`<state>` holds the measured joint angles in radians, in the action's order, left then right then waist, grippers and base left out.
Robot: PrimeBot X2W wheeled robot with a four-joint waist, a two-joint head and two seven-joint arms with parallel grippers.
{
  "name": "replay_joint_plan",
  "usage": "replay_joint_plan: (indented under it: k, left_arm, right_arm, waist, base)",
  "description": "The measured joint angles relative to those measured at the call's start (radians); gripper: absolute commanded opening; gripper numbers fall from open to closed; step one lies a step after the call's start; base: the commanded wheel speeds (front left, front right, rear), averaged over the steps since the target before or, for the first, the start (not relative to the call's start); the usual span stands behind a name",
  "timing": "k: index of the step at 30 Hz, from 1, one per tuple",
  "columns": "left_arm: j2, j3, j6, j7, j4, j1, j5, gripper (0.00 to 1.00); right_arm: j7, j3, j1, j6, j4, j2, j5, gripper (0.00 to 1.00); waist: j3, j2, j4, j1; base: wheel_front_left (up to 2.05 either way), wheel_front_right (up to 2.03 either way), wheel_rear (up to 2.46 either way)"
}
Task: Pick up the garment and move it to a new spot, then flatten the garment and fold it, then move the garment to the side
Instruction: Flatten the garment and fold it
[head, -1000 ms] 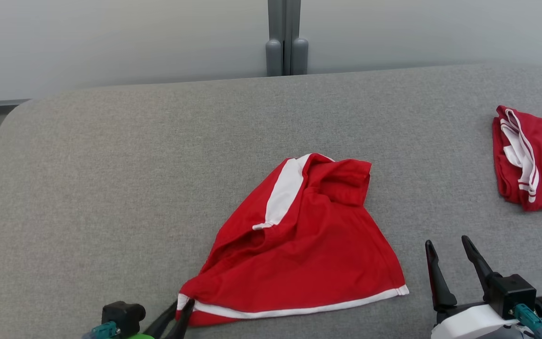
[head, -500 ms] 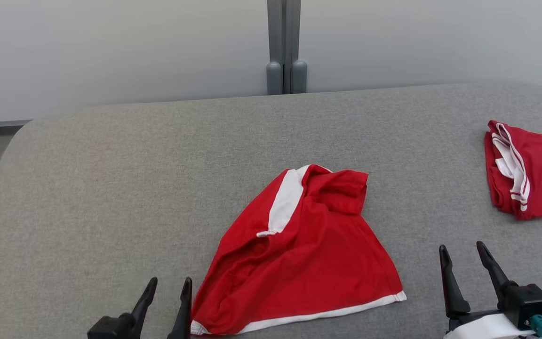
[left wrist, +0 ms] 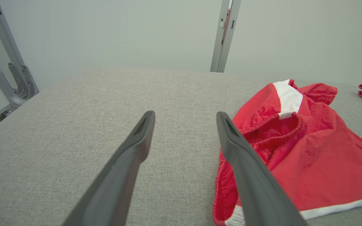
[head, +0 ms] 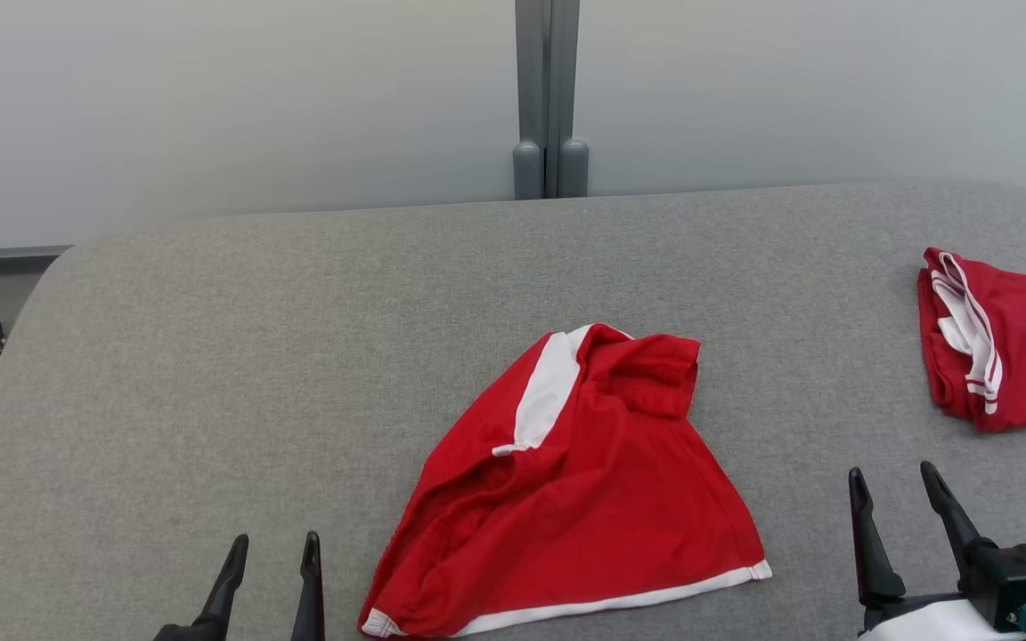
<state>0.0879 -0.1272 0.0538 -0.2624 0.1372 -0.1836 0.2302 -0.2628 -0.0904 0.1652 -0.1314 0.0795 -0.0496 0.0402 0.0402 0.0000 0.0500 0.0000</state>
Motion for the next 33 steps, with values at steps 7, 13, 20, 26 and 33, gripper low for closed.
replay_joint_plan:
  k: [7, 13, 20, 26, 33]
  left_arm:
    - [-0.027, 0.042, 0.039, 0.000, 0.004, -0.011, -0.044, 1.00]
    - [-0.034, 0.059, 0.053, 0.000, 0.003, -0.011, -0.058, 1.00]
    - [-0.036, 0.051, 0.065, 0.000, 0.090, -0.010, -0.053, 1.00]
    - [0.027, -0.039, 0.073, 0.177, 0.121, 0.016, -0.010, 1.00]
    - [0.133, -0.199, 0.074, 0.351, 0.038, 0.030, 0.161, 1.00]
  right_arm:
    - [0.000, 0.015, 0.013, 0.000, 0.010, 0.000, 0.002, 1.00]
    - [0.000, 0.021, 0.014, 0.000, 0.010, 0.000, 0.007, 1.00]
    - [0.000, 0.038, -0.001, 0.000, 0.002, 0.000, 0.034, 1.00]
    - [0.051, 0.121, -0.038, 0.000, 0.092, -0.034, 0.035, 1.00]
    - [0.261, 0.248, -0.122, 0.000, 0.192, -0.124, 0.074, 1.00]
  waist:
    - [0.009, 0.0000, -0.001, 0.0000]
    - [0.001, 0.0000, -0.002, 0.0000]
    - [-0.004, 0.0000, 0.001, 0.0000]
    - [-0.011, 0.0000, 0.008, 0.0000]
    - [-0.038, 0.0000, 0.006, 0.0000]
  base:
    - [0.00, 0.00, 0.00]
    - [0.00, 0.00, 0.00]
    - [0.00, 0.00, 0.00]
    - [0.00, 0.00, 0.00]
    - [0.00, 0.00, 0.00]
